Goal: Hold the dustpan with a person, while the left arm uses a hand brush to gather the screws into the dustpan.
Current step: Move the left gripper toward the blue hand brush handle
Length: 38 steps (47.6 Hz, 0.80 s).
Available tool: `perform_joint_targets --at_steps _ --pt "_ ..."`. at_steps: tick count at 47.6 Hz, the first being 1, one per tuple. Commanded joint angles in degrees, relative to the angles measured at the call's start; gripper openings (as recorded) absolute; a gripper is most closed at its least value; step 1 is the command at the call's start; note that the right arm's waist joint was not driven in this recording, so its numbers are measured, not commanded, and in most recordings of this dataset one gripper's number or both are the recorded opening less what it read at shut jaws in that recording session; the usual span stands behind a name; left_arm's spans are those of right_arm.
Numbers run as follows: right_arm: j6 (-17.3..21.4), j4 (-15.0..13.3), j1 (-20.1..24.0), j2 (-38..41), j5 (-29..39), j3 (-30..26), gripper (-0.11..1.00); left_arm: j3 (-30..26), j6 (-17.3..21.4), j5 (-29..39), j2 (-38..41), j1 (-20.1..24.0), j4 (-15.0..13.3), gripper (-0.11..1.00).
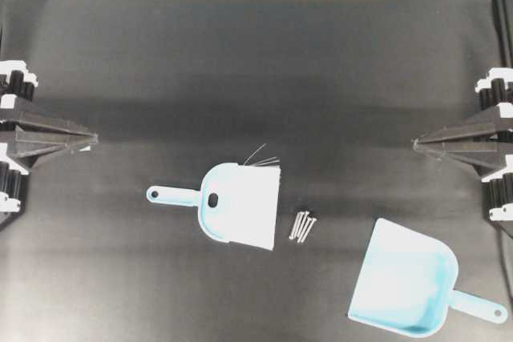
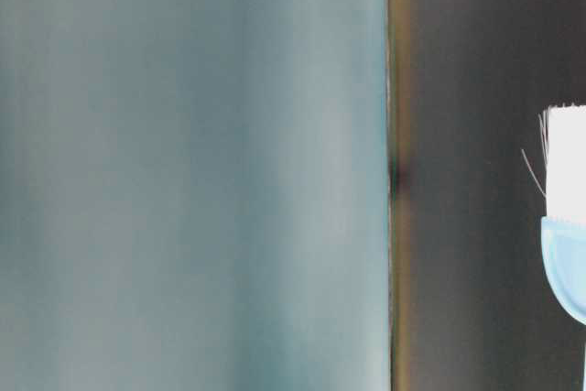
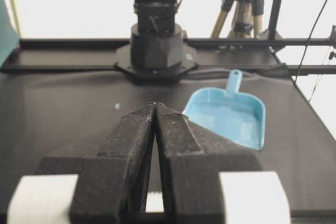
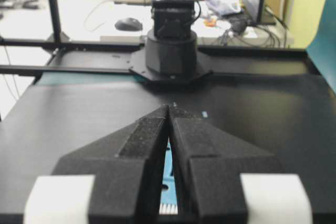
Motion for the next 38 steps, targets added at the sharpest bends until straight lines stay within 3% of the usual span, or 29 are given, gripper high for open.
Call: perform_joint_targets --at_steps 1,7,18,22,30,38 --pt "0.18 0.18 0.00 0.53 -0.18 -0.18 0.04 -0.53 -1.05 2.37 2.55 -0.53 2.46 0.05" --pt "0.26 0.18 0.00 -0.53 5.36 1.32 0.00 -1.93 -1.14 7.91 8.61 -1.32 2.46 0.00" --pt "0.00 0.18 0.00 -3.96 11.87 2.81 0.00 -3.52 -1.14 7.47 16.61 -0.62 2.46 0.00" --pt "-0.09 0.18 0.00 -6.15 12.92 3.87 0.00 -2.90 -1.14 3.78 18.90 -0.53 2.46 0.00" --pt "0.09 0.18 0.00 -12.22 14.85 6.42 0.00 0.97 -1.14 -10.63 24.96 -0.26 2.46 0.00" --pt "2.37 0.88 0.00 -17.23 23.20 7.82 0.00 3.60 -1.14 -16.70 31.82 -0.18 2.46 0.00"
